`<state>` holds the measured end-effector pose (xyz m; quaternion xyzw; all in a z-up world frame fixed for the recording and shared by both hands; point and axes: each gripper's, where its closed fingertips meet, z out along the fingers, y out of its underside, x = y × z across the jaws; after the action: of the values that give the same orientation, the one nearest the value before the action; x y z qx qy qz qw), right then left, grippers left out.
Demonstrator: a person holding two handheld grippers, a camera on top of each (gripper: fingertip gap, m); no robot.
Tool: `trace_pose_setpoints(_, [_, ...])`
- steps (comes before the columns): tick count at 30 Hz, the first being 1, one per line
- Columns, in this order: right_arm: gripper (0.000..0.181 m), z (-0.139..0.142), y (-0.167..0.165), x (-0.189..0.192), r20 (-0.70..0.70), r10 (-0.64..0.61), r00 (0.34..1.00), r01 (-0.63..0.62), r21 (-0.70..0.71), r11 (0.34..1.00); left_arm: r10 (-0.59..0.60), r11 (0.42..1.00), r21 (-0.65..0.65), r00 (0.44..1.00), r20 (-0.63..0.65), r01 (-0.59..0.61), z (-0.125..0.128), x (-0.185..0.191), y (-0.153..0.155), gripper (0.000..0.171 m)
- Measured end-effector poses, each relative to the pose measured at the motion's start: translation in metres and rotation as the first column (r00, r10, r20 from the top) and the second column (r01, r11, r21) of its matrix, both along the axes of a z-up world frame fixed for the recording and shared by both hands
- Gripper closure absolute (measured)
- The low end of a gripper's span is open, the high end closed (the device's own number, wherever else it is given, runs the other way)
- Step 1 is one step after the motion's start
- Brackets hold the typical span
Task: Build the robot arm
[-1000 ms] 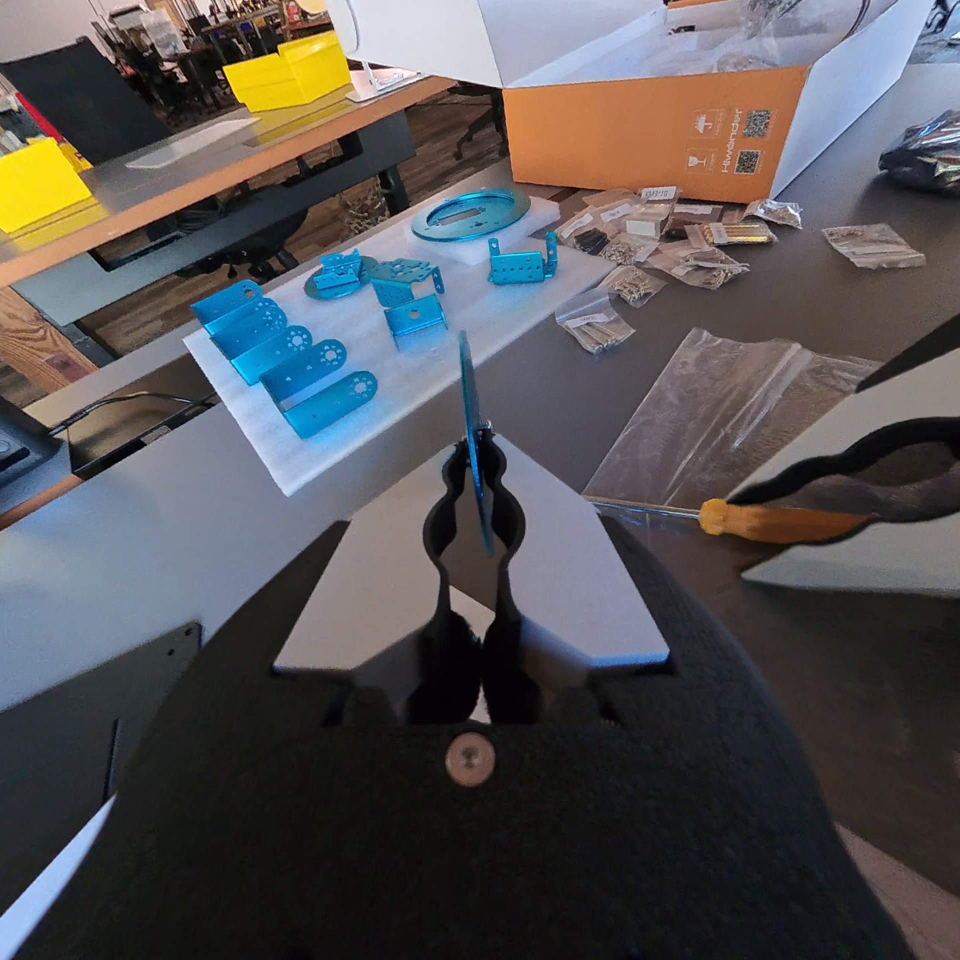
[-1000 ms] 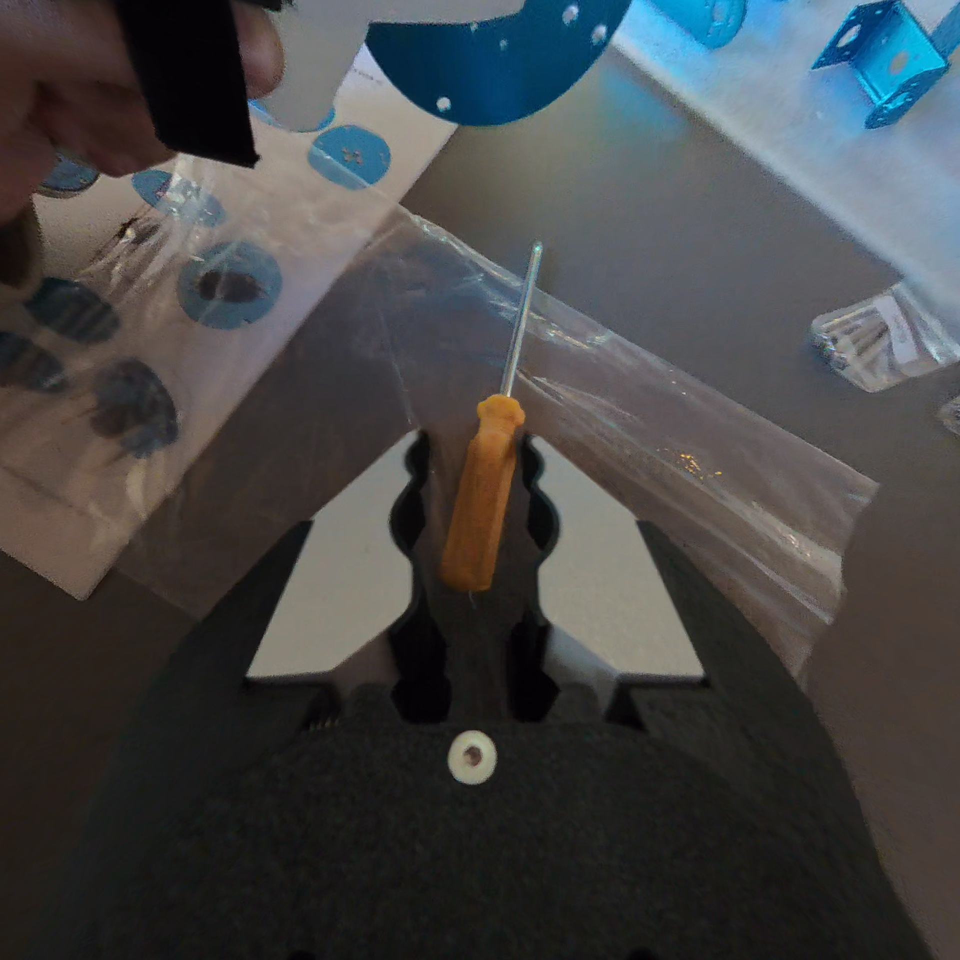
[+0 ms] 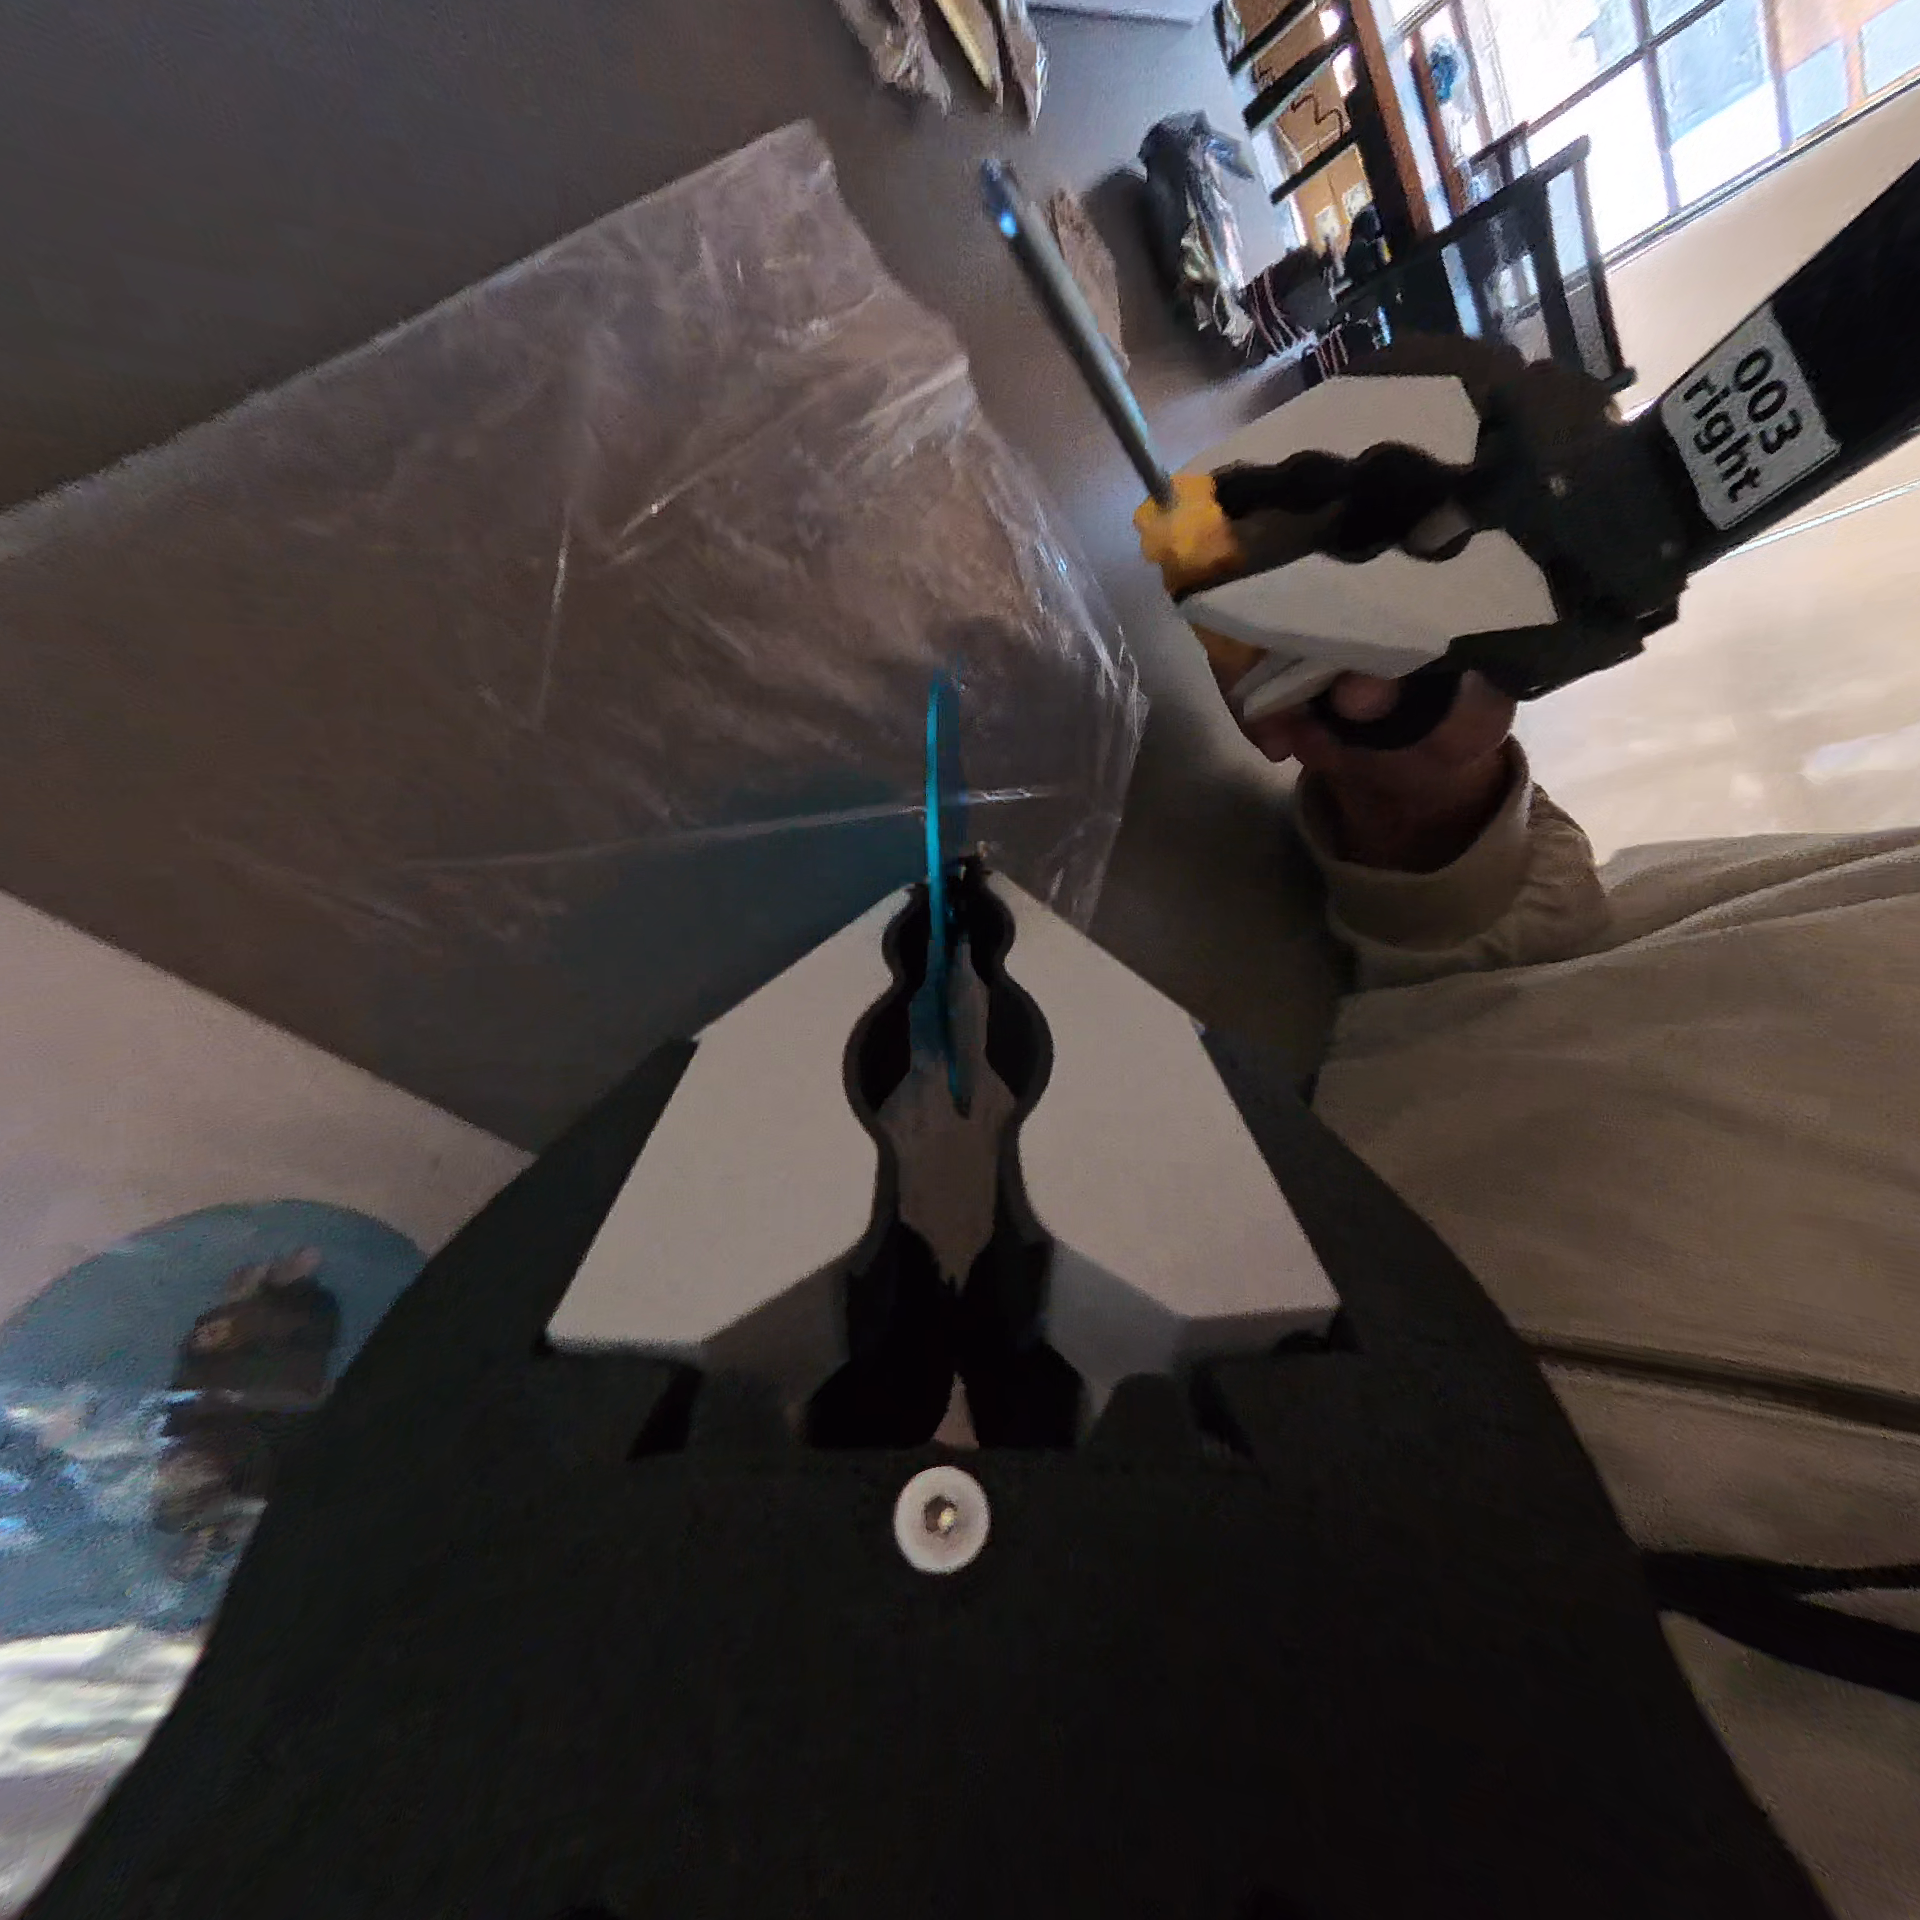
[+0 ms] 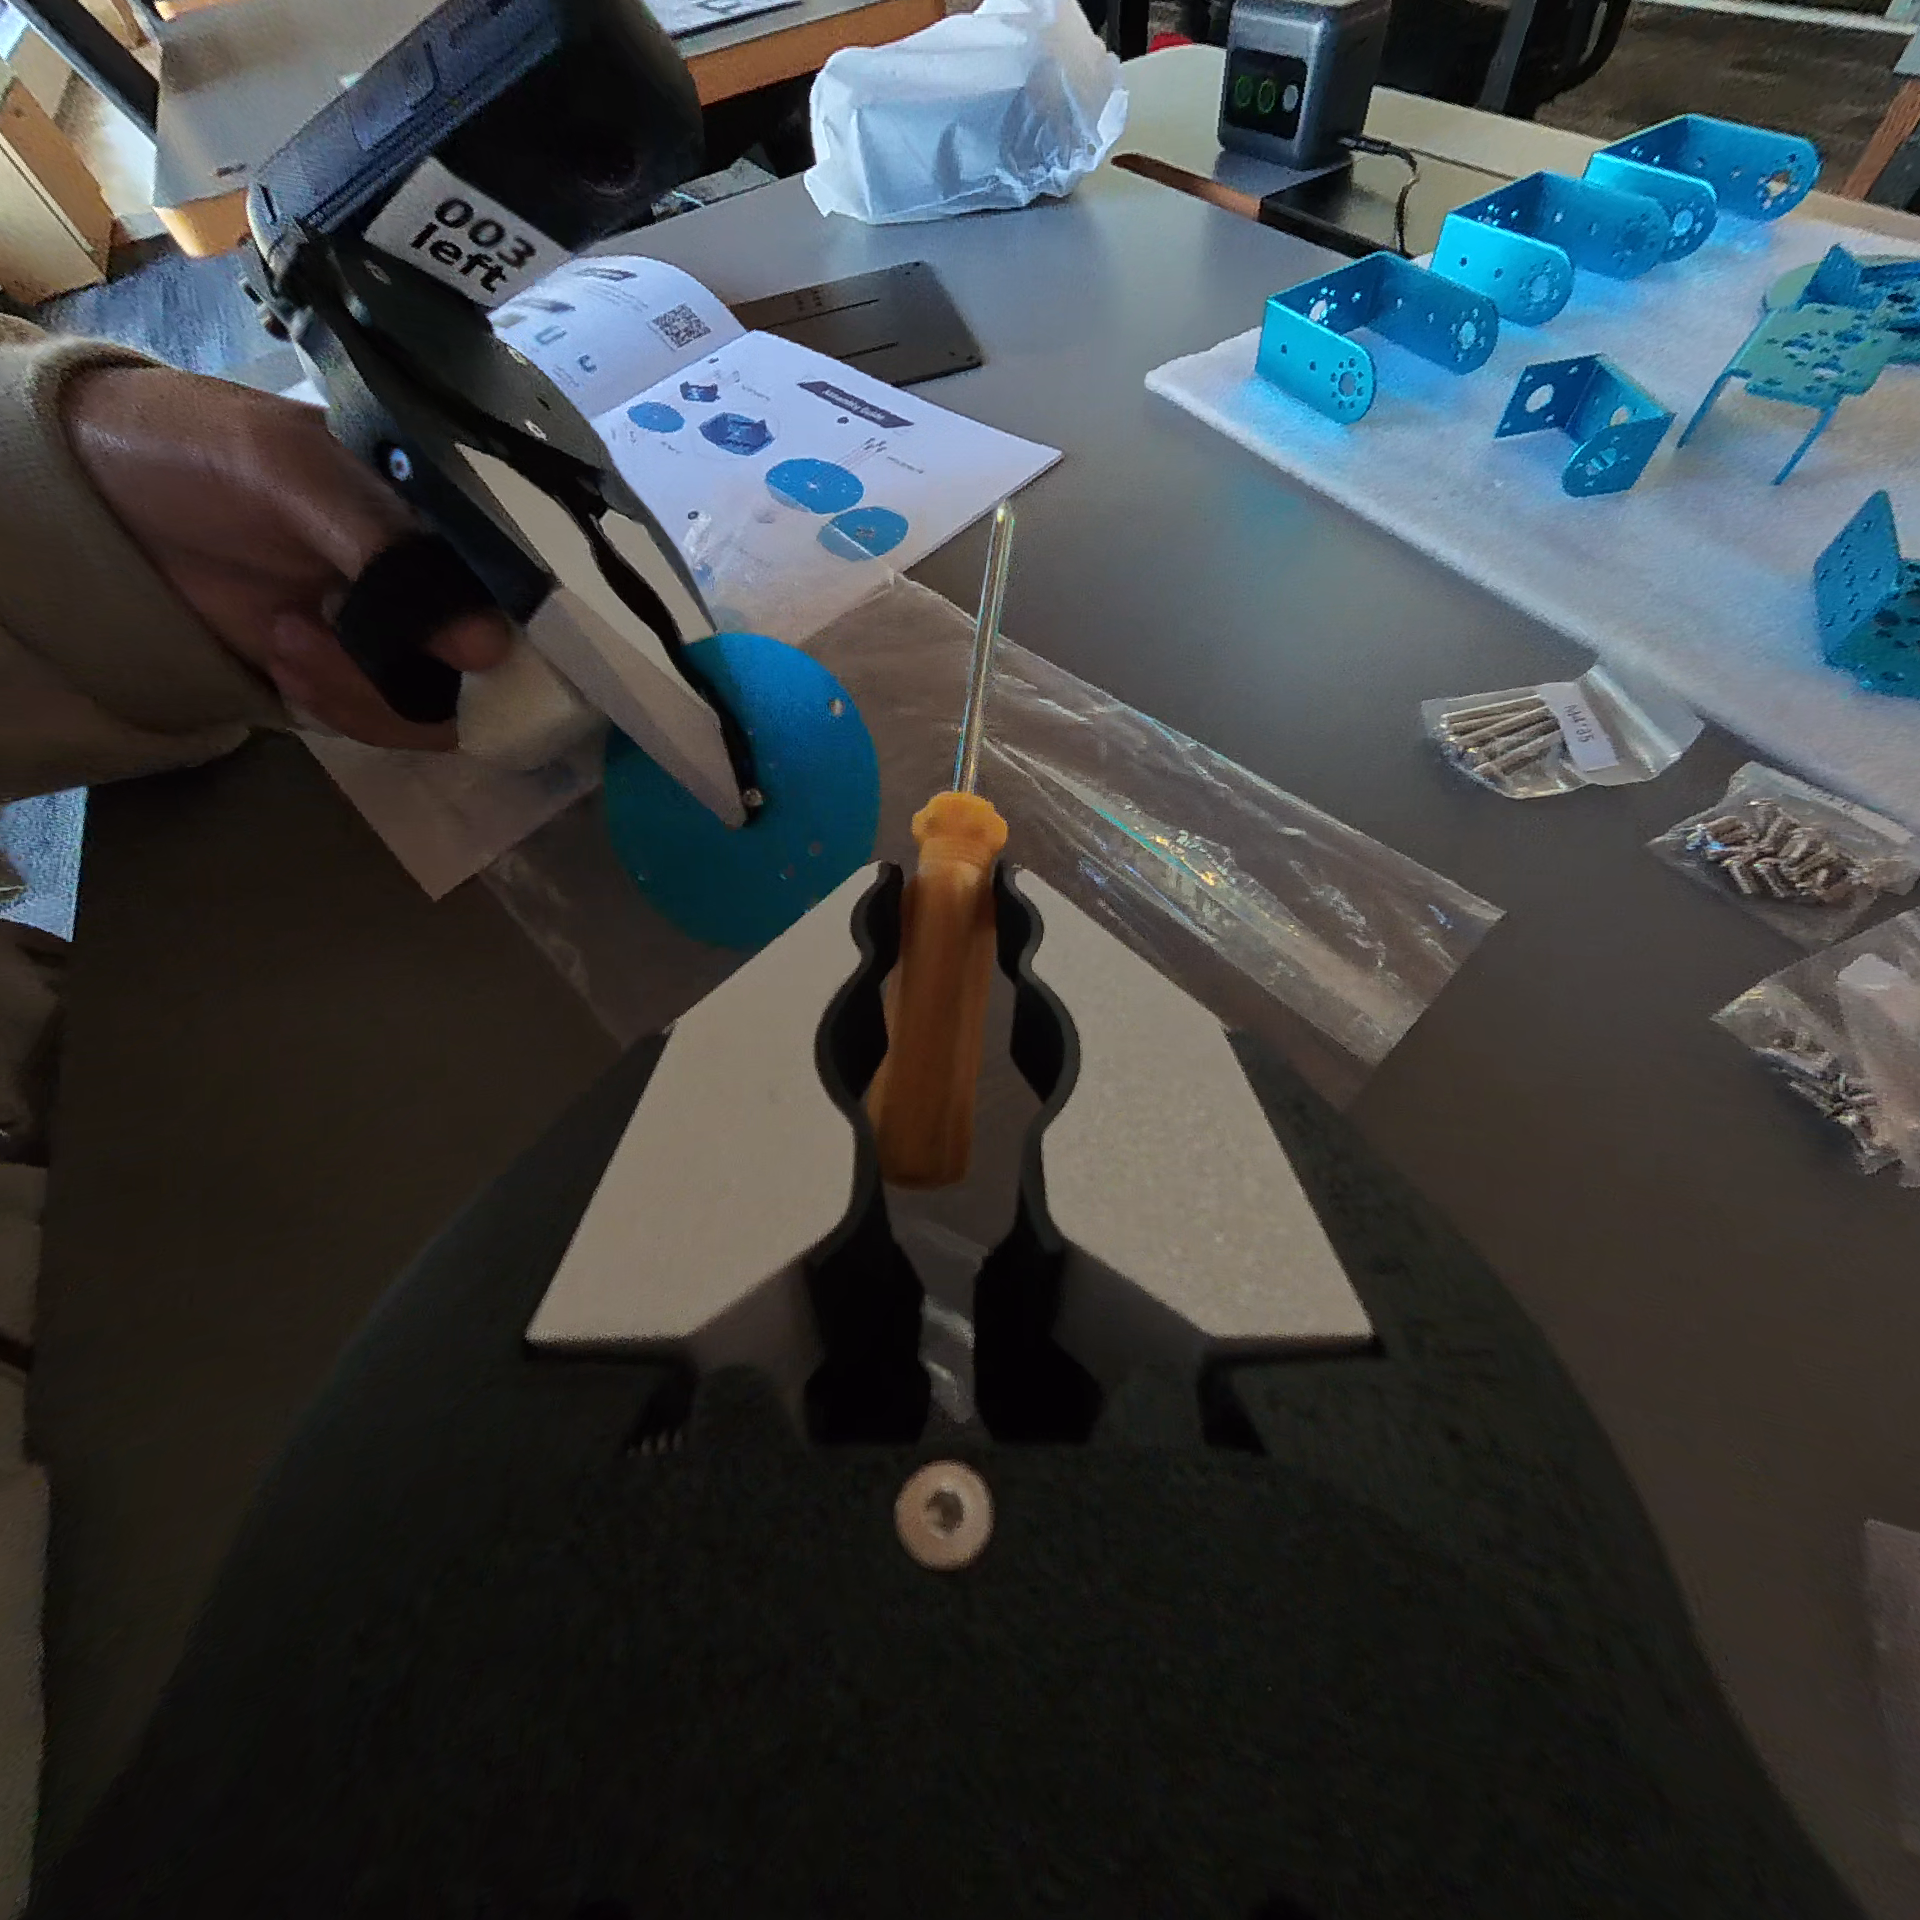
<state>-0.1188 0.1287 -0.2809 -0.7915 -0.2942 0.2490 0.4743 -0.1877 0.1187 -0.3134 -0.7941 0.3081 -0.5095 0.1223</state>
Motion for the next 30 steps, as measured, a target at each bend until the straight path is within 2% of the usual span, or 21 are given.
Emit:
trace_pose_setpoints(2, [0.164,0.001,-0.002,0.003,-0.011,0.002,1.0,-0.002,-0.008,1.0,-0.004,0.999,-0.052,1.0,0.003,0.004,-0.003,0.002,-0.005,0.164])
trace_pose_setpoints(4, [0.164,0.003,-0.006,0.005,-0.055,0.013,0.998,-0.014,-0.03,0.999,-0.013,0.999,-0.051,1.0,-0.028,0.012,-0.008,0.001,-0.007,0.162])
trace_pose_setpoints(7, [0.164,0.002,-0.014,0.008,-0.095,0.034,0.995,-0.04,-0.061,0.997,-0.01,0.999,0.038,0.995,-0.097,0.014,-0.011,0.001,-0.006,0.155])
trace_pose_setpoints(10, [0.164,0.0,-0.02,0.013,-0.072,0.059,0.996,-0.063,-0.061,0.996,0.0,0.989,0.145,0.987,-0.163,0.023,-0.012,0.0,-0.006,0.149])
trace_pose_setpoints(16, [0.164,-0.001,-0.031,0.017,-0.073,0.151,0.986,-0.158,-0.106,0.982,0.062,0.96,0.279,0.962,-0.264,0.014,-0.013,-0.004,-0.002,0.141])
trace_pose_setpoints(22, [0.164,0.007,-0.033,0.019,-0.026,0.3,0.954,-0.299,-0.211,0.931,0.146,0.916,0.401,0.924,-0.353,0.009,-0.015,-0.017,0.007,0.129])
trace_pose_setpoints(25, [0.164,0.008,-0.028,0.015,-0.028,0.377,0.926,-0.364,-0.341,0.867,0.168,0.881,0.471,0.905,-0.392,0.041,-0.017,-0.022,0.007,0.125])
trace_pose_setpoints(30, [0.164,0.006,-0.012,-0.004,-0.024,0.451,0.892,-0.415,-0.437,0.798,0.199,0.844,0.534,0.894,-0.401,0.051,-0.017,-0.023,0.009,0.12])
